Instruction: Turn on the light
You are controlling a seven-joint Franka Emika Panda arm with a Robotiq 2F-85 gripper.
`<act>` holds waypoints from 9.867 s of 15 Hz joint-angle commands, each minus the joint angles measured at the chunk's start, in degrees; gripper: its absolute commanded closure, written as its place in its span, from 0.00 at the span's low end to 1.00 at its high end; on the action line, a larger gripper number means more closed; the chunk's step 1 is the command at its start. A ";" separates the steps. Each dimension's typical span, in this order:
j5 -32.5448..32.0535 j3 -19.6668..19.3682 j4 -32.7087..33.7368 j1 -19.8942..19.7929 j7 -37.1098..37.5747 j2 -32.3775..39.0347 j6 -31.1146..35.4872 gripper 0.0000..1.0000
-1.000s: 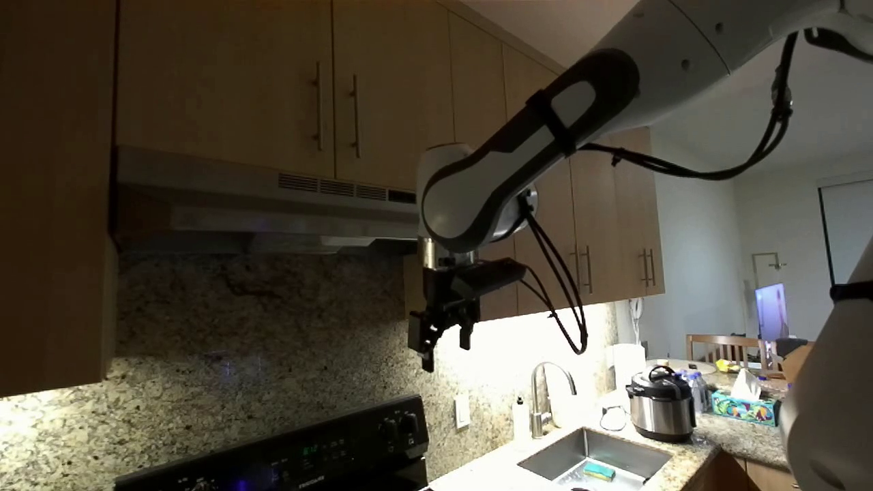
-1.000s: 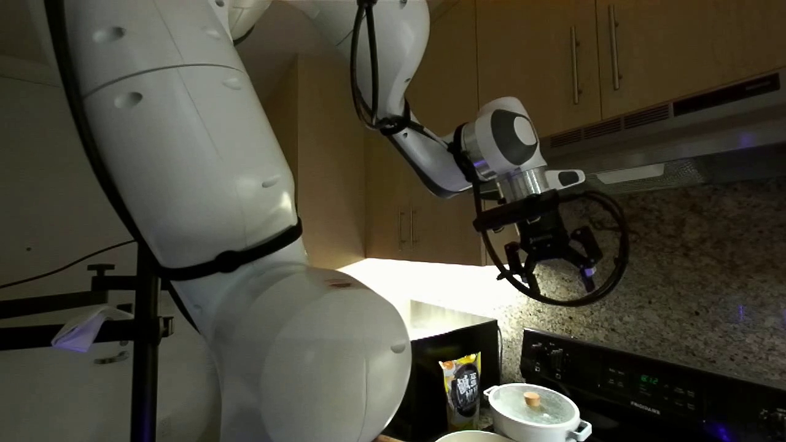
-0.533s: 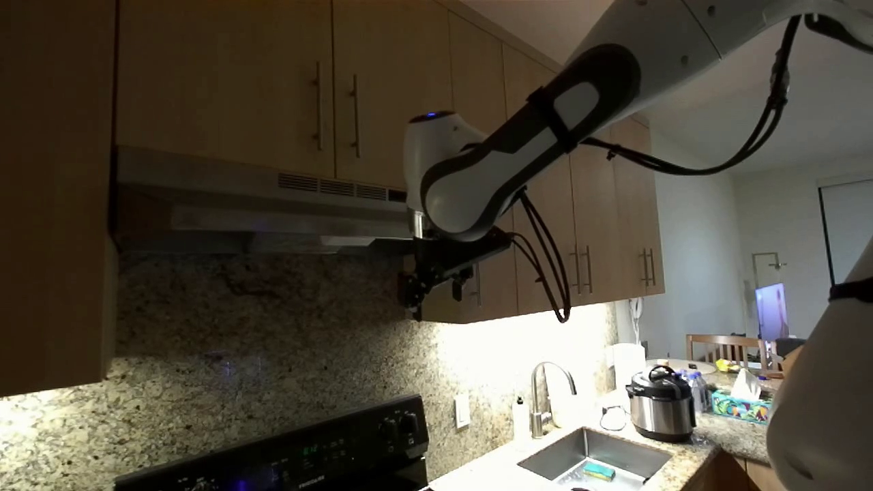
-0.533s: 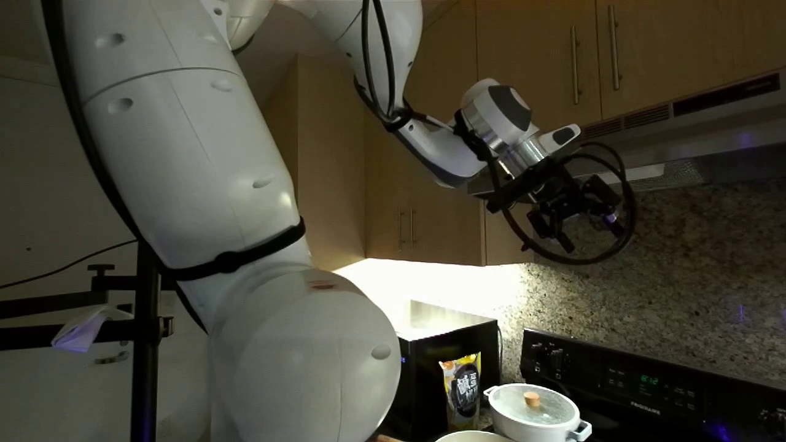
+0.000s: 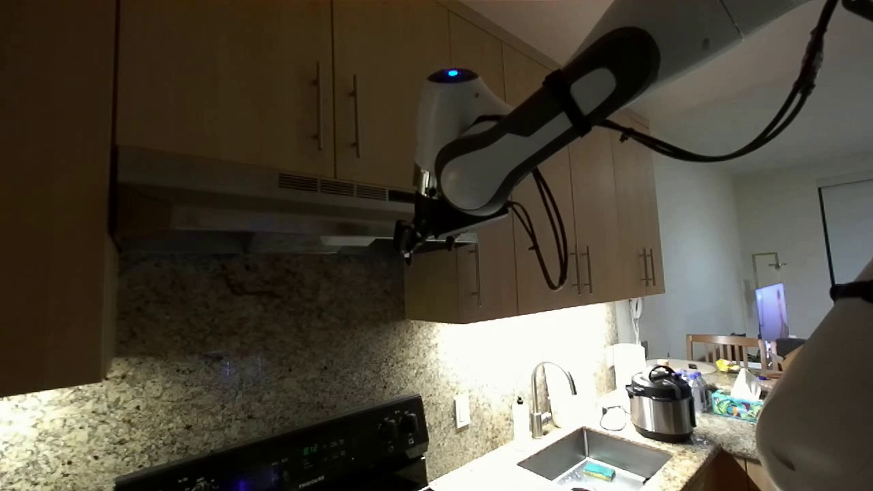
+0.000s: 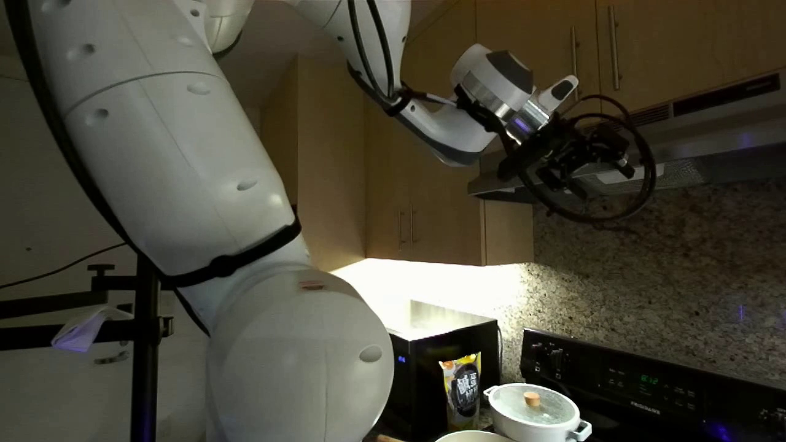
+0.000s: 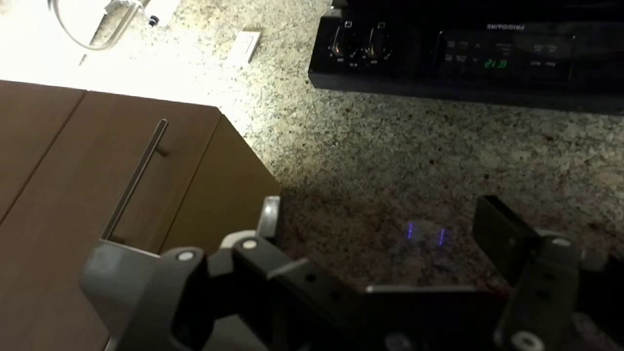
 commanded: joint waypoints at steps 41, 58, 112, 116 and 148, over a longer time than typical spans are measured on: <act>9.62 -22.33 10.18 18.57 -19.21 7.53 36.68 0.00; 26.67 -18.22 14.10 11.22 -29.81 11.35 33.07 0.00; 54.36 -88.93 37.64 85.07 -61.68 18.06 14.99 0.00; 53.16 -95.48 39.01 91.70 -61.10 17.33 15.02 0.00; 17.58 -113.01 58.45 125.10 -45.72 -3.04 1.36 0.00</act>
